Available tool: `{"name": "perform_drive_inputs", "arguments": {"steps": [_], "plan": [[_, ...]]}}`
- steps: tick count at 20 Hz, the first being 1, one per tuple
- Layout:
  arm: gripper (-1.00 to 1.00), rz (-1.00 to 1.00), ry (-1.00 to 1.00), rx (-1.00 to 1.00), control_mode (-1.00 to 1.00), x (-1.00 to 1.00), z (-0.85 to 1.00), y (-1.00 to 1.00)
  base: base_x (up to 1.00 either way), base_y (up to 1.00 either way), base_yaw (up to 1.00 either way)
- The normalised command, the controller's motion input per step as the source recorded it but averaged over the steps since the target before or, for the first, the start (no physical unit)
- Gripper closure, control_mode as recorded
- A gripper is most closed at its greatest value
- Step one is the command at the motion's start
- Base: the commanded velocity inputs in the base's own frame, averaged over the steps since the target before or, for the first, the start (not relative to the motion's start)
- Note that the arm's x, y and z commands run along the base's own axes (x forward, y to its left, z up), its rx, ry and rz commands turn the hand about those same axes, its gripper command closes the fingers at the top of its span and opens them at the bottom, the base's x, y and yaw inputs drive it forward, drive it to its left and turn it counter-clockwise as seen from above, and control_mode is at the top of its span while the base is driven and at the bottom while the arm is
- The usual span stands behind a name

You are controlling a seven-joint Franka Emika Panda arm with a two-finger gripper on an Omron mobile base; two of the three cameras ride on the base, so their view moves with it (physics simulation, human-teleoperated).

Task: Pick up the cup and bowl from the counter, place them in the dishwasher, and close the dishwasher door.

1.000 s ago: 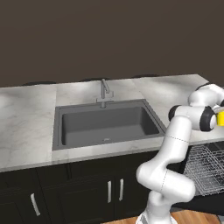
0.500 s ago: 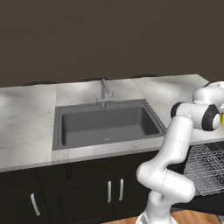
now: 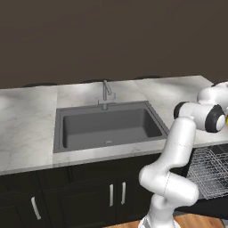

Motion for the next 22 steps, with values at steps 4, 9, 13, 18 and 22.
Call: {"name": "perform_drive_inputs", "arguments": {"steps": [4, 9, 13, 18, 22], "plan": [[1.0, 0.0, -0.1, 0.01, -1.0, -0.17, 0.26, 0.0, 0.0, 0.0, 0.0], [1.0, -0.08, -0.07, 0.06, -1.0, -0.45, 0.31, 0.01, 0.0, 0.0, 0.0], [1.0, -0.24, -0.03, 0.11, -1.0, -0.59, 0.06, 0.0, 0.0, 0.0, 0.0], [1.0, -0.35, 0.0, 0.14, -1.0, -0.55, 0.0, 0.0, 0.0, 0.0, 0.0], [1.0, -0.46, 0.0, 0.14, -1.0, -0.39, -0.03, 0.0, 0.0, 0.0, 0.0]]}}
